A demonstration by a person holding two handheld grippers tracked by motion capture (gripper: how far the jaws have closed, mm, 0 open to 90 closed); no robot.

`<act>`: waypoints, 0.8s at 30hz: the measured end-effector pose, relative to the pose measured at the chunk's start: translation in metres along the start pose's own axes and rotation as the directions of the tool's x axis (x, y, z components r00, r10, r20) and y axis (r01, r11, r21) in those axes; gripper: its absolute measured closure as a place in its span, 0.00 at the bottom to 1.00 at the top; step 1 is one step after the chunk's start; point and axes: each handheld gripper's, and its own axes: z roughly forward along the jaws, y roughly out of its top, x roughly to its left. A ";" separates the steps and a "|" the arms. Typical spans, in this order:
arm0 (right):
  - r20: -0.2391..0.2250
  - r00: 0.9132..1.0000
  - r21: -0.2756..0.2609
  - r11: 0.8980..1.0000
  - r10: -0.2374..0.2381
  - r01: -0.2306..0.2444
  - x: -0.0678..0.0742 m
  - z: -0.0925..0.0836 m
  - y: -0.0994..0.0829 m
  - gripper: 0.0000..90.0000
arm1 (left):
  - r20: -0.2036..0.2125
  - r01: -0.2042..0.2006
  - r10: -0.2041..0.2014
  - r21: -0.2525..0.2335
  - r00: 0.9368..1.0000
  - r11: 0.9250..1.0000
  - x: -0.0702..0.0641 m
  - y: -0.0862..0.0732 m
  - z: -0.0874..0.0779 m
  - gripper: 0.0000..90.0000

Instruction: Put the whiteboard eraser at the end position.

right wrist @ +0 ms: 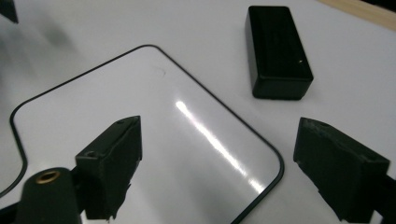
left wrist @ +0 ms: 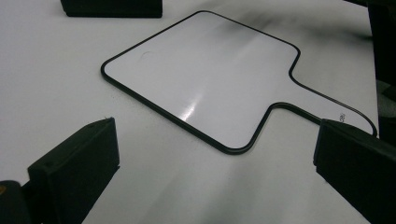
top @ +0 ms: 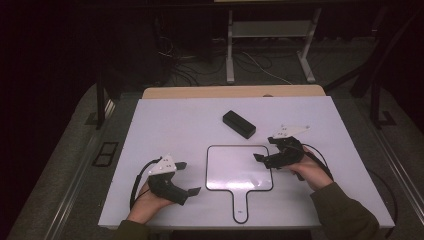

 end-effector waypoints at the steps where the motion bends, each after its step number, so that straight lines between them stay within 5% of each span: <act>1: -0.007 1.000 -0.001 1.000 0.003 -0.003 0.001 -0.001 -0.003 0.15 | 0.000 0.001 -0.001 0.000 1.000 1.000 0.000 0.000 0.000 0.00; 24: -0.030 0.996 -0.035 0.996 0.082 -0.083 0.002 -0.035 -0.059 0.15 | -0.010 0.004 -0.004 -0.004 1.000 1.000 0.000 0.000 -0.002 0.00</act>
